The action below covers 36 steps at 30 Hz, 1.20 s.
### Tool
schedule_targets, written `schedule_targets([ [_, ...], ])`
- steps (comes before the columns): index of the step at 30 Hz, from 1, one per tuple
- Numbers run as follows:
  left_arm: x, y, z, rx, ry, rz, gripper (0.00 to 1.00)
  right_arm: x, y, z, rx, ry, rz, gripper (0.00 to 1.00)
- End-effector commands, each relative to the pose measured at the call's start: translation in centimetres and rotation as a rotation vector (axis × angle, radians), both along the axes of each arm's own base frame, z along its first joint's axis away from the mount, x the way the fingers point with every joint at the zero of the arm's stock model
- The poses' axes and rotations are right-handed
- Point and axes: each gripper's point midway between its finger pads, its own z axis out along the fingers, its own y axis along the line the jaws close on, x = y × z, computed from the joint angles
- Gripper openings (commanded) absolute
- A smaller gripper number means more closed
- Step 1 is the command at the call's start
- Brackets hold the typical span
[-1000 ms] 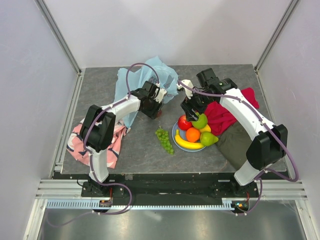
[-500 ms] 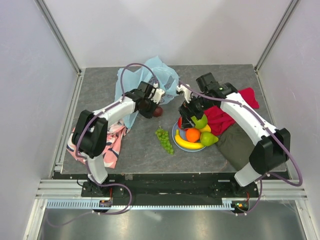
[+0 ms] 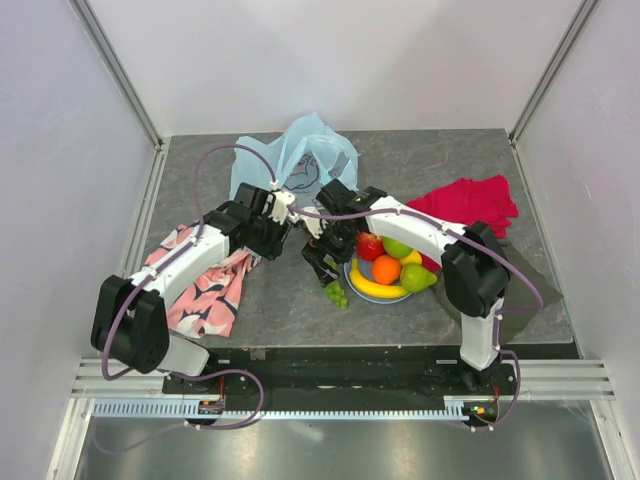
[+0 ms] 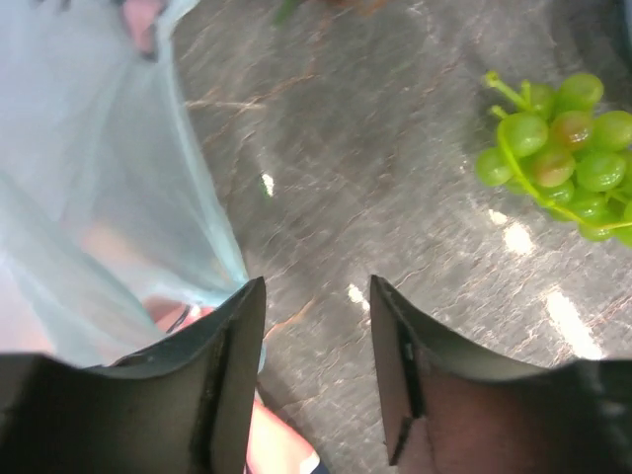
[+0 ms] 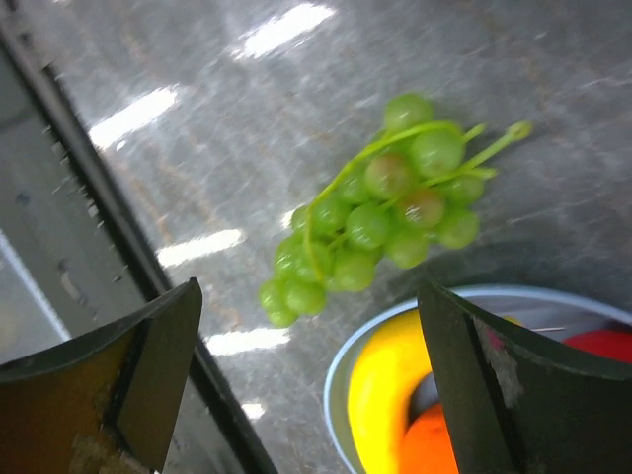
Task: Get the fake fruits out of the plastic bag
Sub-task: Pick up the fake fruit from the center of the board, then place the fake fruit on the plate.
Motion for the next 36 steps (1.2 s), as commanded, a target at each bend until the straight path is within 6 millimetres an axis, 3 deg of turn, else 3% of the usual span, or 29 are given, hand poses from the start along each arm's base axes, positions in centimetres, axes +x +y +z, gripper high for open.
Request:
schedule_targets([
  [1, 1.3, 0.1, 3.6, -0.074, -0.113, 0.041, 0.57, 2.3, 2.2, -1.0, -0.07, -0.145, -0.04, 0.98],
  [8, 2.3, 2.8, 5.0, -0.146, -0.119, 0.206, 0.58, 1.5, 2.0, -5.3, -0.226, -0.204, -0.023, 0.97],
  [11, 2.8, 3.1, 5.7, -0.164, -0.129, 0.228, 0.58, 1.9, 1.5, -5.9, -0.26, -0.232, -0.006, 0.74],
  [12, 2.9, 3.1, 5.8, -0.167, -0.129, 0.229, 0.58, 2.2, 1.6, -5.5, -0.261, -0.249, -0.003, 0.57],
  [14, 3.2, 2.9, 6.0, -0.176, -0.135, 0.231, 0.58, 2.5, 1.2, -4.8, -0.27, -0.277, 0.023, 0.39],
  [16, 3.5, 2.9, 6.2, -0.182, -0.139, 0.232, 0.58, 2.3, 1.0, -3.7, -0.265, -0.279, 0.045, 0.32],
  [19, 3.8, 3.0, 6.5, -0.181, -0.15, 0.236, 0.58, 1.6, 0.7, -0.8, -0.225, -0.294, 0.082, 0.24],
  [20, 3.9, 3.1, 6.6, -0.181, -0.152, 0.238, 0.58, 1.5, 0.6, 1.2, -0.191, -0.323, 0.087, 0.06],
  [21, 3.9, 3.0, 6.7, -0.183, -0.156, 0.233, 0.58, 1.2, 0.2, 1.9, -0.187, -0.331, 0.089, 0.01],
  [22, 4.0, 3.0, 6.8, -0.185, -0.155, 0.231, 0.58, 0.9, -0.3, 3.7, -0.164, -0.359, 0.084, 0.0],
  [28, 4.3, 2.4, 6.7, -0.202, -0.136, 0.216, 0.58, -1.7, -3.6, 6.2, -0.155, -0.375, 0.095, 0.0],
  [36, 5.0, 1.6, 6.4, -0.222, -0.105, 0.21, 0.58, 0.5, -6.5, 6.8, -0.244, -0.454, 0.01, 0.0],
])
